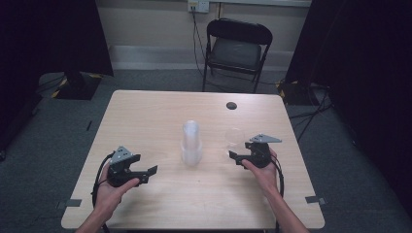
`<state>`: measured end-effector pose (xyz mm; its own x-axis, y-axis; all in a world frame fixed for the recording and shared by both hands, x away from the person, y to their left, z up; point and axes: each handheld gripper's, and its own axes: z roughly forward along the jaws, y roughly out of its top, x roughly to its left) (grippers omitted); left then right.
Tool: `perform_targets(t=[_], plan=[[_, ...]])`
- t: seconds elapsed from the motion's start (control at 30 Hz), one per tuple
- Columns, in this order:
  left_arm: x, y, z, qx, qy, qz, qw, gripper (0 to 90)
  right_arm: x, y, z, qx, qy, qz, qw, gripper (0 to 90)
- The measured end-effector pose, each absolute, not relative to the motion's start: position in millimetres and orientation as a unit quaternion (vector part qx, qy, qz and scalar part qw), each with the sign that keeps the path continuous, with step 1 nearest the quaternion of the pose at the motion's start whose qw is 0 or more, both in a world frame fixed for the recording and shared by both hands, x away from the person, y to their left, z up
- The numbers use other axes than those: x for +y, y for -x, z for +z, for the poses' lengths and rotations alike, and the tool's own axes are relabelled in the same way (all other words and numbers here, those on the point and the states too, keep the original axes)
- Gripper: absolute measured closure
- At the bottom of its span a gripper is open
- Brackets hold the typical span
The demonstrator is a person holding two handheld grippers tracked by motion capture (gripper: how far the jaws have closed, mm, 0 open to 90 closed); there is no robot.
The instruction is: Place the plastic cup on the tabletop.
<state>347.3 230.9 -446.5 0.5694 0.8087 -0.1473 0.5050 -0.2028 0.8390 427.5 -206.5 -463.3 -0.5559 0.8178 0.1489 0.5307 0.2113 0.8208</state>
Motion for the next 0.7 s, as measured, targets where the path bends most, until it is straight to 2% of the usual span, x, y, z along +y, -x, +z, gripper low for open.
perform_targets(t=[0.7], plan=[[249.9,-335.9,-452.7,0.43,-0.772,0.18,0.431,15.9,-228.6,-388.6,-448.7,0.74,-0.463,0.464,0.149,18.4]])
